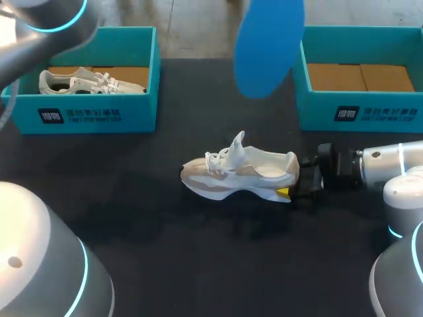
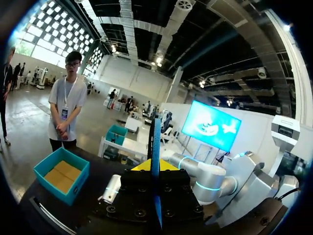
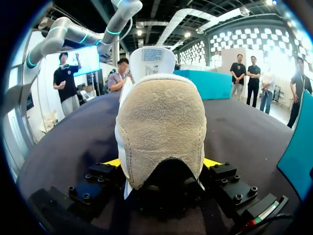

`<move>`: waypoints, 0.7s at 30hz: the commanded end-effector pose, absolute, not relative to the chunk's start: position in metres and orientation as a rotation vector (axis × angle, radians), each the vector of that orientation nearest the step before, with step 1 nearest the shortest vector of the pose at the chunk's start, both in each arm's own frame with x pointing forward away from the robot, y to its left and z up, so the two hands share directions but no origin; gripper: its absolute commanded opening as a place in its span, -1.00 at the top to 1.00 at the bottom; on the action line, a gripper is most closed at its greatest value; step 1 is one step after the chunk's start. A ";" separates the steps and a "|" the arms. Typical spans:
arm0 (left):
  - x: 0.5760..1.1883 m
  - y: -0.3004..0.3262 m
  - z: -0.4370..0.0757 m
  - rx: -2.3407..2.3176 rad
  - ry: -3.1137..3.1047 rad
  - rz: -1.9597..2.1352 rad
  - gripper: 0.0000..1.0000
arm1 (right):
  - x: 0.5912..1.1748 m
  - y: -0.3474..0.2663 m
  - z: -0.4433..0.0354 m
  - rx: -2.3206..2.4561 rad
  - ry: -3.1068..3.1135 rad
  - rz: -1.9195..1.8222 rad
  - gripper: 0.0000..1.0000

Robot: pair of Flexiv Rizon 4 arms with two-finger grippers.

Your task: Take the shoe out of the shoebox, open the shoe tongue, remove and reinsert the insole, then place the shoe into the shoebox

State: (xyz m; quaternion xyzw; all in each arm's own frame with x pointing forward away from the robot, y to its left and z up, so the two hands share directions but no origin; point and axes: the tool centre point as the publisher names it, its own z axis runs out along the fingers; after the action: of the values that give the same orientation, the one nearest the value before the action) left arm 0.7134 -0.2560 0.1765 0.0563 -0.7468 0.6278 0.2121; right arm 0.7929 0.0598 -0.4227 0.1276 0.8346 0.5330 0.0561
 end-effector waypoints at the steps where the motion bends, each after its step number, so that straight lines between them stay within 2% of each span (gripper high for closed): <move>1: 0.708 -0.245 0.179 0.165 -2.080 1.735 1.00 | 0.792 0.061 -0.422 0.390 2.536 1.610 1.00; 21: 0.680 -0.233 0.207 0.213 -2.046 1.710 1.00 | 0.792 0.061 -0.422 0.390 2.536 1.610 1.00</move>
State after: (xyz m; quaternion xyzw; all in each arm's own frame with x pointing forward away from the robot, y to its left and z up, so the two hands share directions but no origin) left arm 0.6788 -0.2334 0.2044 0.0767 -0.7422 0.6246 0.2305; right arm 0.7929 0.0598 -0.4227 0.1276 0.8346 0.5330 0.0561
